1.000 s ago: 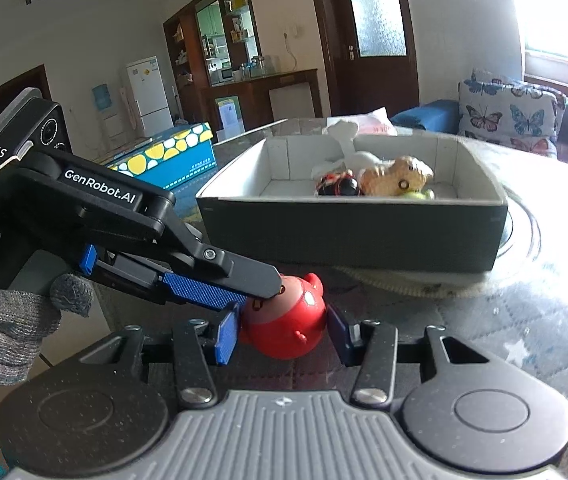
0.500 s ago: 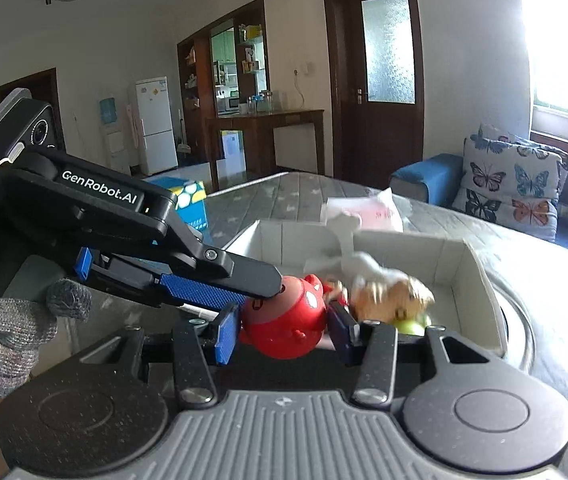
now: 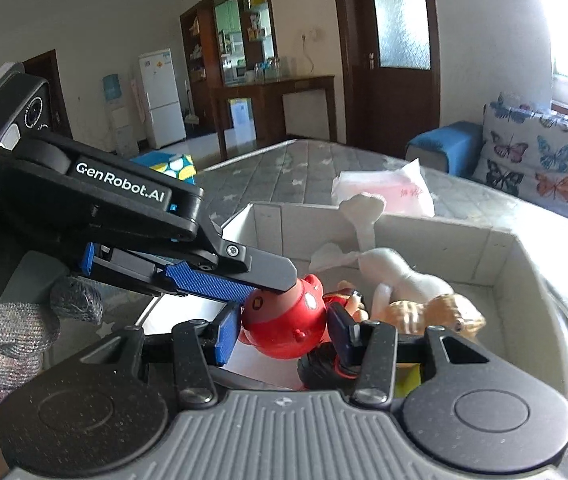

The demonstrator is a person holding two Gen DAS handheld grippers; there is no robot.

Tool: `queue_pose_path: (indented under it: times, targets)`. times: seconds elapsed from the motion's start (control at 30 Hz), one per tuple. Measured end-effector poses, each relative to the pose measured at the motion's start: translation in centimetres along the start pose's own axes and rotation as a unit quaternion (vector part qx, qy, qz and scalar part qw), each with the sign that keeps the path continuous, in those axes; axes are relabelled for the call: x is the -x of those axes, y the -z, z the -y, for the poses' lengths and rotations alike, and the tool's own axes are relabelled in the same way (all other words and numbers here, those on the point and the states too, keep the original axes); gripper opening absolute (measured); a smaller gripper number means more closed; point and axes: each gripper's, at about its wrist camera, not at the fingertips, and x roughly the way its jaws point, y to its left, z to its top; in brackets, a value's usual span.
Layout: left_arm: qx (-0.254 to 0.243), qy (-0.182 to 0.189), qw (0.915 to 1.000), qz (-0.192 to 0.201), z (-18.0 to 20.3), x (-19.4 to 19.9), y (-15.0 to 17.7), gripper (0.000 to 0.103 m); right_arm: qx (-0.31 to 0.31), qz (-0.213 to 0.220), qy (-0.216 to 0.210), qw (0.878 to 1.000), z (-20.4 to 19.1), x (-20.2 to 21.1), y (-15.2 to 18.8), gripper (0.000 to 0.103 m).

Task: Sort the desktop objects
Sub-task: 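Lift the red toy over the box and open the left gripper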

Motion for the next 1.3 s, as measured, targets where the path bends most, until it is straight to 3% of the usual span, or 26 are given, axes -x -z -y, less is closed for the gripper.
queue_pose_path:
  times: [0.27,0.47,0.63,1.03,1.17,1.3]
  targets:
    - [-0.031,-0.051,0.9982,0.002,0.6,-0.7,-0.3,0.04,0.031,-0.027,-0.008,0.999,-0.2,-2.1,-0.5,0.048]
    - [-0.071,-0.101,0.9922,-0.012,1.5,-1.8,0.1,0.039,0.063,-0.062,-0.008,0.996,-0.8,-3.7,-0.5,0.048]
    - [-0.075,-0.102,0.9919,-0.012,1.6,-1.9,-0.1,0.039,0.045,-0.074,-0.014,0.996,-0.2,-3.9,-0.7,0.048]
    - [-0.072,-0.096,0.9928,0.001,1.9,-1.3,0.8,0.039,0.025,-0.041,-0.005,0.999,-0.2,-1.5,0.2,0.049]
    - [-0.081,-0.089,0.9927,0.016,2.4,-0.5,1.5,0.039,0.013,-0.018,0.004,1.0,-0.3,-0.2,0.5,0.064]
    - [-0.094,-0.091,0.9909,0.029,3.2,0.4,2.4,0.039,0.007,0.0,0.012,1.0,-0.5,1.2,0.9,0.064]
